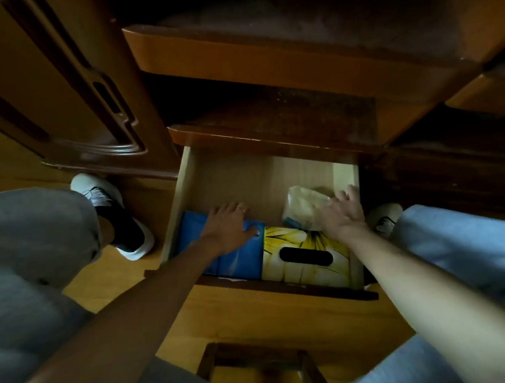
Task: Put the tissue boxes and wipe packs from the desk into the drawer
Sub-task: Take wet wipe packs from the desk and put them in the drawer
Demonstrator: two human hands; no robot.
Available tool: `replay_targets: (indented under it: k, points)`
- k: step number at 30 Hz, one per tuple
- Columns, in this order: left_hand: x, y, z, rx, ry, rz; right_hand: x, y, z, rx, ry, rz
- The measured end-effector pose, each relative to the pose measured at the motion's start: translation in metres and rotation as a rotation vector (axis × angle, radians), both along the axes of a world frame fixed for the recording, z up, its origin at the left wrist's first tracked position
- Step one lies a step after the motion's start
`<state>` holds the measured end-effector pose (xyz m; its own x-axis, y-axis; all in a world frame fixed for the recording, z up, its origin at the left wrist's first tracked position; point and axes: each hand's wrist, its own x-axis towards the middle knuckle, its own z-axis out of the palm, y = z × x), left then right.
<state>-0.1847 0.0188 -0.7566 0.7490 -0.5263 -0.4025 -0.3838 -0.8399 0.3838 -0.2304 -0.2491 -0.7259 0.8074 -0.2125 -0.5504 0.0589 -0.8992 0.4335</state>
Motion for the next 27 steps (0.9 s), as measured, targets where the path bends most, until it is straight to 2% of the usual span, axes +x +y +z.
replay_targets:
  k: [5,10,12,14,17,20,24,27]
  points:
    - [-0.015,-0.031,0.008,0.012,-0.011,-0.127,-0.029,-0.006,0.001,-0.015,-0.048,0.09]
    - [-0.024,-0.037,0.026,0.168,0.014,-0.262,-0.032,-0.002,0.023,-0.005,0.046,0.036]
    - [-0.02,-0.035,0.045,0.18,0.015,-0.266,-0.026,0.001,0.043,0.14,0.057,-0.04]
    - [-0.009,-0.036,0.08,0.121,0.003,-0.222,-0.015,0.003,0.076,0.409,0.008,-0.165]
    - [0.013,-0.043,0.163,-0.012,-0.162,-0.142,-0.001,0.0,0.143,0.742,-0.227,-0.269]
    - [0.023,-0.043,0.261,-0.176,-0.472,-0.127,0.003,-0.004,0.223,0.936,-0.537,-0.22]
    - [0.03,-0.038,0.386,-0.458,-0.867,-0.142,0.007,-0.014,0.328,1.04,-0.958,-0.066]
    - [0.049,-0.043,0.454,-0.597,-1.103,-0.134,0.019,-0.026,0.388,1.032,-1.211,0.085]
